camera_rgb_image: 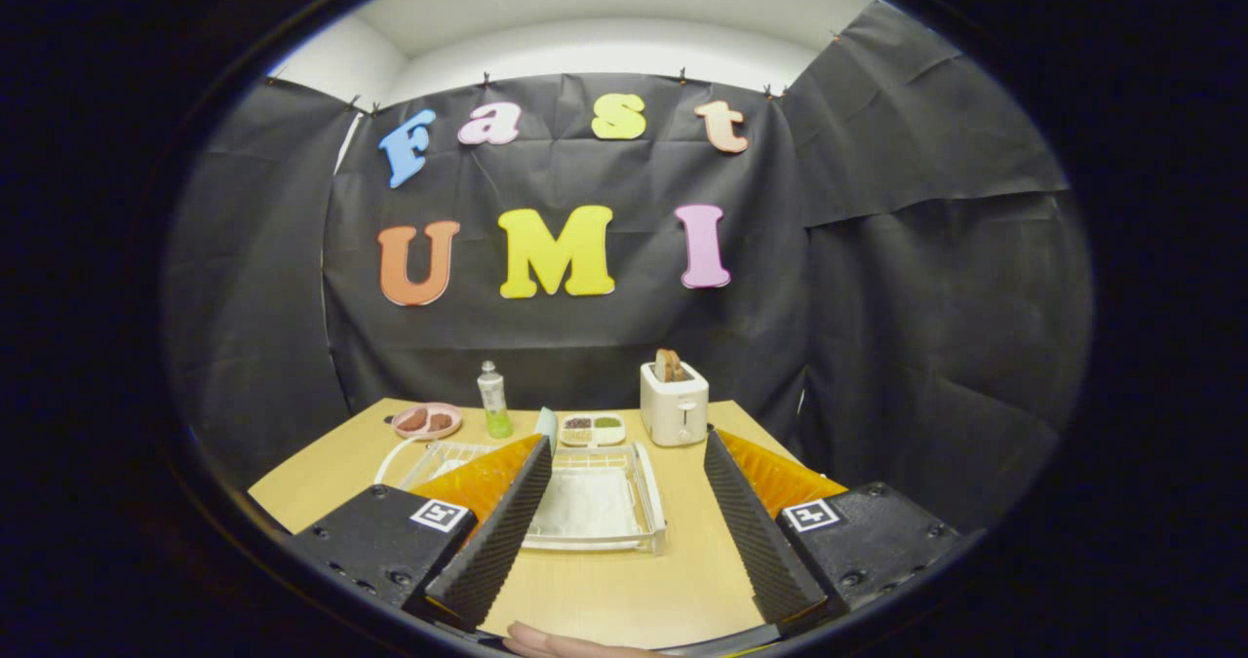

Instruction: Take the plate from the dish rack, then take the spoon from the basket and place it into the plate.

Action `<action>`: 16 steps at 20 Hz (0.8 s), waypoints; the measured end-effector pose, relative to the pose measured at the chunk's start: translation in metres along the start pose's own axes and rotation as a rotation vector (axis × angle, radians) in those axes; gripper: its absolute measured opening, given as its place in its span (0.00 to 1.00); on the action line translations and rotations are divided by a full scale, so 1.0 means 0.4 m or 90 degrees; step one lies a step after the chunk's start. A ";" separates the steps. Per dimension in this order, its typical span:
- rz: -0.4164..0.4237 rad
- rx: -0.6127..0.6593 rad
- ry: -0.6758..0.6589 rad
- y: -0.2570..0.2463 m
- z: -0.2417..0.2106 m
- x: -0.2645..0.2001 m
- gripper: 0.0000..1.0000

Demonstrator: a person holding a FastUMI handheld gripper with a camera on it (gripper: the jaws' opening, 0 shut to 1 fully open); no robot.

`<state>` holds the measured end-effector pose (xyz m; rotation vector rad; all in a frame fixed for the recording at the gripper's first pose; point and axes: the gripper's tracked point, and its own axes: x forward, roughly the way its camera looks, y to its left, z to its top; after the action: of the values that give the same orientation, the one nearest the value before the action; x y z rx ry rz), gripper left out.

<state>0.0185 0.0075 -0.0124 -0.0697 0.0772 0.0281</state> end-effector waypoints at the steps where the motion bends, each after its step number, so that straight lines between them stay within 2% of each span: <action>1: 0.014 -0.008 0.007 0.016 0.010 0.012 1.00; 7: 0.008 -0.081 0.093 0.064 0.053 0.184 1.00; 11: 0.032 -0.138 0.156 0.124 0.084 0.293 1.00; 16: 0.066 -0.190 0.289 0.221 0.061 0.416 1.00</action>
<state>0.1835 0.1016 -0.0072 -0.3701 0.5311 0.1270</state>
